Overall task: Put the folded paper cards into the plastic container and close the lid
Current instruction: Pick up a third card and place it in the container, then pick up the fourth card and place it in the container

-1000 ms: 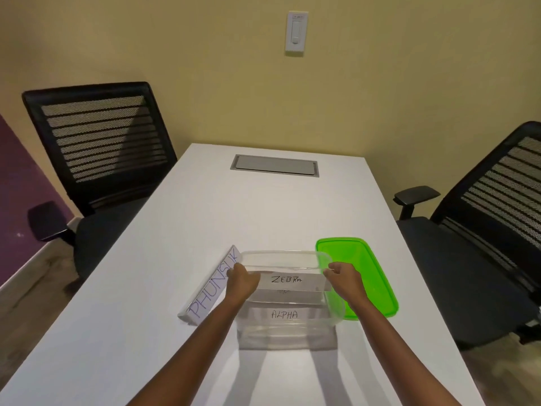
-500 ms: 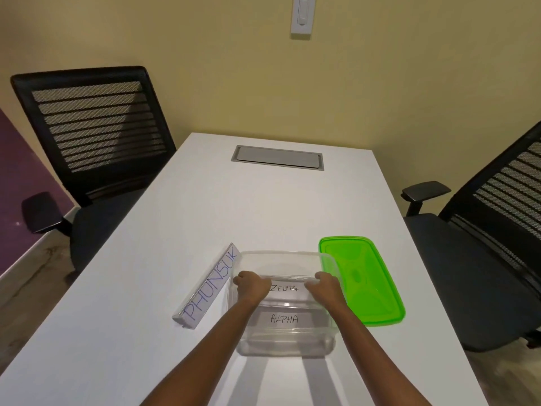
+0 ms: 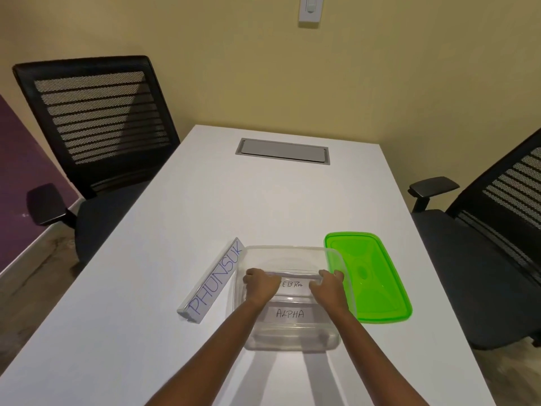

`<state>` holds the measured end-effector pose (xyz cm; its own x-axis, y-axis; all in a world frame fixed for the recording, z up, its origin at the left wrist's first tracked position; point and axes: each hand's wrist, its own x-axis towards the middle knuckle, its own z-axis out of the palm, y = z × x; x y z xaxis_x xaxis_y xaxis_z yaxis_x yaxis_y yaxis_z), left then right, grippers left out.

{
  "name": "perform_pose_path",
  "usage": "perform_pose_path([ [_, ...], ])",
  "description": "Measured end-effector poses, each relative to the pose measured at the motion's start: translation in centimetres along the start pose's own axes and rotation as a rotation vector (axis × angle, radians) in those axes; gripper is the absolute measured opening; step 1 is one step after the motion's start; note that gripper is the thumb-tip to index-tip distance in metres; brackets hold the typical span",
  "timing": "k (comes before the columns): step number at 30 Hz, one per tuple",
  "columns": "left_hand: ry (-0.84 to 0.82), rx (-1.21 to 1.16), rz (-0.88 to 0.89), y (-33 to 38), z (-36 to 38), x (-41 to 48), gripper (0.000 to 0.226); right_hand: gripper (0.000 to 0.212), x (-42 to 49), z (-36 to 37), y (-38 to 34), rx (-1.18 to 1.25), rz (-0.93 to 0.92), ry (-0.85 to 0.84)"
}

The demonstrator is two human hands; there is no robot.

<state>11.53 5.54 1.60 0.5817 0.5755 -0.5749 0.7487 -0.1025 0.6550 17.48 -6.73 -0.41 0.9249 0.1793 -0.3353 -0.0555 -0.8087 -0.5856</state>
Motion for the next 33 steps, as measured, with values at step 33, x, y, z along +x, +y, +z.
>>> perform_pose_path([
  [33, 0.163, 0.347, -0.059, -11.8, -10.7, 2.8, 0.048, 0.034, -10.5, 12.8, -10.2, -0.240, -0.688, -0.126],
])
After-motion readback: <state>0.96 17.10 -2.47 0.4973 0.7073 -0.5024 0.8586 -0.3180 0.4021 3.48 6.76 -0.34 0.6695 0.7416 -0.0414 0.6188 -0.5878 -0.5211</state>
